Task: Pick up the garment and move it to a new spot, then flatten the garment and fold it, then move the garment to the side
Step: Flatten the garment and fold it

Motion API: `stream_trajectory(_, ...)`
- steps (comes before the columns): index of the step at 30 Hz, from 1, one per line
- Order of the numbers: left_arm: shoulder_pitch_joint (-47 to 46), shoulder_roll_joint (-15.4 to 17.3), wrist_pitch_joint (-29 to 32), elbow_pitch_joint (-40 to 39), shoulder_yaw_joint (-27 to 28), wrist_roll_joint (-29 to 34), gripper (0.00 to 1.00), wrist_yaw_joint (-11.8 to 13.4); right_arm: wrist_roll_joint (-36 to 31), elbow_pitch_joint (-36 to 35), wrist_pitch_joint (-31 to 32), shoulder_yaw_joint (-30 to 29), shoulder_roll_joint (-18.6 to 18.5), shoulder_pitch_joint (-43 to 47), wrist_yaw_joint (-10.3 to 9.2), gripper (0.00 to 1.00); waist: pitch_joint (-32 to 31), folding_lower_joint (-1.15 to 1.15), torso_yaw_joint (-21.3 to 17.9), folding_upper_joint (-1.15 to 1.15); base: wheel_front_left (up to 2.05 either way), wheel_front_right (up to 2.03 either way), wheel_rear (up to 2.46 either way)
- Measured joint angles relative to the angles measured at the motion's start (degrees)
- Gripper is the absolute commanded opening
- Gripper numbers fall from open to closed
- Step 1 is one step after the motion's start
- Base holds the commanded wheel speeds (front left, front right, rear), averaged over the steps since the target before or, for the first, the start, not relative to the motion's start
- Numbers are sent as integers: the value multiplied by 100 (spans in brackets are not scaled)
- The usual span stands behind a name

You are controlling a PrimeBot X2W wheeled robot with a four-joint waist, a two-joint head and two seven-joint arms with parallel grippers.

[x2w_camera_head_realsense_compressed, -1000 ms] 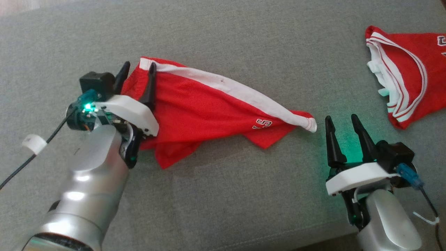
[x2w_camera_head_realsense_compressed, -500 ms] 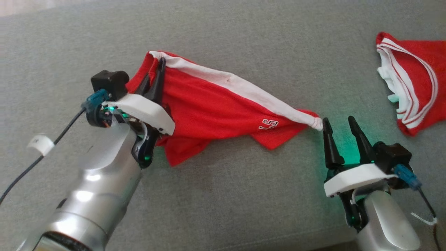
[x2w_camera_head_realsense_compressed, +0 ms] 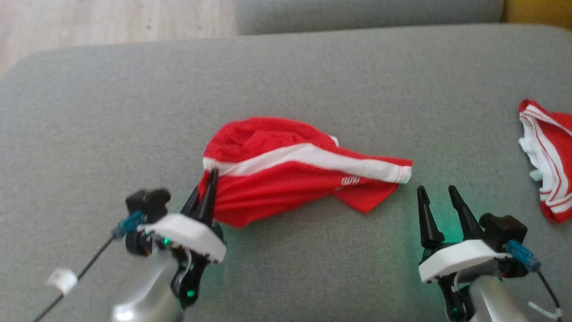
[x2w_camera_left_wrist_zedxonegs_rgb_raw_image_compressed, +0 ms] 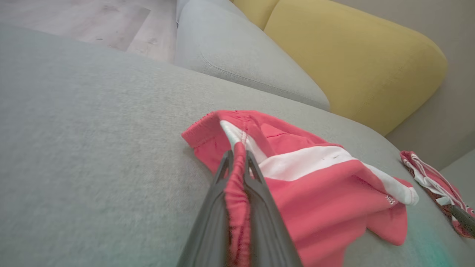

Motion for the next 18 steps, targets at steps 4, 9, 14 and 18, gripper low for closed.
stream_trajectory(4,546,9,-1,-144,525,313,82,1,52,-1,0,67,0,4,0,100,-257,0,145,0,0,0,0)
stream_trajectory(9,1167,-22,-1,-527,1522,1183,100,250,111,-93,0,123,0,112,0,100,-453,0,177,0,0,0,0)
stream_trajectory(14,1834,-170,-1,-1261,2562,2447,100,630,218,-274,0,305,0,215,0,100,-516,1,122,0,0,0,0)
stream_trajectory(18,2432,-304,-1,-1742,3019,3470,100,812,254,-343,0,410,0,218,0,100,-580,1,102,0,0,0,0)
